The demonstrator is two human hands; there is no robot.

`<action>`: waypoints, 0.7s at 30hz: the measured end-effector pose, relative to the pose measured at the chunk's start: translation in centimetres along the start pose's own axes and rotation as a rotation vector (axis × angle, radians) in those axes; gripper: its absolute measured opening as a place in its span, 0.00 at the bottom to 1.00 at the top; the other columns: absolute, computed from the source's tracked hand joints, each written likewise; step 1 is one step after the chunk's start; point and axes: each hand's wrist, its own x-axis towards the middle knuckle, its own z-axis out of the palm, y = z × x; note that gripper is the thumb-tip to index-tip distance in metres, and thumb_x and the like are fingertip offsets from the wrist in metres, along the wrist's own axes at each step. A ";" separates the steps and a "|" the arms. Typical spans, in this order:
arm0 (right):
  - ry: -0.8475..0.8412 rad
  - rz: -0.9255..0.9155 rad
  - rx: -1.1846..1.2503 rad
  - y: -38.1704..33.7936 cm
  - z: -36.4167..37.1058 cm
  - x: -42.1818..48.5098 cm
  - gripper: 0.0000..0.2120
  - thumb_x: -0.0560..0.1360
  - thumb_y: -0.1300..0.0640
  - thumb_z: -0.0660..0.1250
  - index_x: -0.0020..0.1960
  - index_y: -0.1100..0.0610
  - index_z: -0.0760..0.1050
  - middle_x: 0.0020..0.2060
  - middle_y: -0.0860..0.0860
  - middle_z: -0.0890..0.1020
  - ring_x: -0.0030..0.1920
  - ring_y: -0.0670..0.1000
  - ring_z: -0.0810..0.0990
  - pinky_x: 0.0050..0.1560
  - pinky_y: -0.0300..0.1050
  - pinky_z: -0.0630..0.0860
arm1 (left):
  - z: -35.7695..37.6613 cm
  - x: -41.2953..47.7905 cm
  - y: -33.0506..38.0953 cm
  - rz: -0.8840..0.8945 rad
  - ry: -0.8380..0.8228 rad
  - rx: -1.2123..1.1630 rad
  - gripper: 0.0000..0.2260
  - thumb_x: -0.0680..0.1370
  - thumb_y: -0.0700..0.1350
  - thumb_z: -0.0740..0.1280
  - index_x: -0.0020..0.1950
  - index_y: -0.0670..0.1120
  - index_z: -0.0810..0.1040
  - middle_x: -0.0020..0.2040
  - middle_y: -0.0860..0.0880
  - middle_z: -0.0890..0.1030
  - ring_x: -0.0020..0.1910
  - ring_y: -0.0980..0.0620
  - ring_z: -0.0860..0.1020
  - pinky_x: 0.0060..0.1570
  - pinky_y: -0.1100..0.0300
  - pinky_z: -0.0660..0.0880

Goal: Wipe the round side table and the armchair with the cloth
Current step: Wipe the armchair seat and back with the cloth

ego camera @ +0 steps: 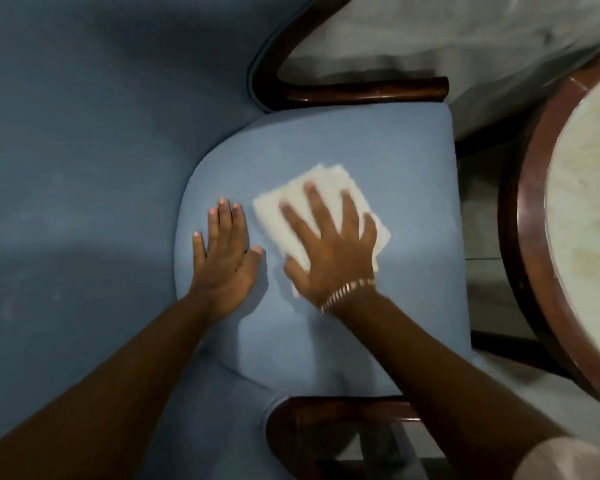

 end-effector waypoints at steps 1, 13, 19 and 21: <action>-0.020 -0.077 -0.020 0.0 0.3 -2.7 0.35 0.71 0.37 0.57 0.78 0.41 0.58 0.80 0.51 0.58 0.77 0.69 0.56 0.67 0.71 0.60 | -0.4 -0.2 -0.1 0.012 0.004 -0.044 0.30 0.82 0.54 0.48 0.80 0.49 0.38 0.82 0.49 0.36 0.77 0.56 0.33 0.76 0.46 0.33; 0.151 0.526 0.224 12.1 -1.8 -0.2 0.40 0.72 0.34 0.61 0.79 0.44 0.52 0.81 0.53 0.54 0.73 0.66 0.64 0.67 0.67 0.67 | 0.2 0.7 2.5 0.116 0.247 0.049 0.36 0.79 0.59 0.52 0.81 0.39 0.48 0.83 0.40 0.47 0.82 0.41 0.44 0.77 0.38 0.42; 0.152 0.505 0.455 18.1 -2.9 7.7 0.42 0.72 0.38 0.67 0.79 0.48 0.53 0.80 0.53 0.56 0.76 0.60 0.61 0.75 0.61 0.61 | 0.4 0.8 2.5 0.108 0.213 0.157 0.38 0.78 0.58 0.52 0.81 0.38 0.45 0.83 0.38 0.46 0.82 0.40 0.44 0.78 0.37 0.43; 0.177 0.517 0.486 17.8 -3.1 6.7 0.40 0.73 0.41 0.66 0.79 0.49 0.55 0.78 0.53 0.59 0.74 0.60 0.65 0.74 0.59 0.64 | 0.5 0.8 2.4 0.098 0.197 0.174 0.38 0.78 0.59 0.51 0.81 0.38 0.45 0.82 0.38 0.45 0.82 0.39 0.43 0.78 0.37 0.43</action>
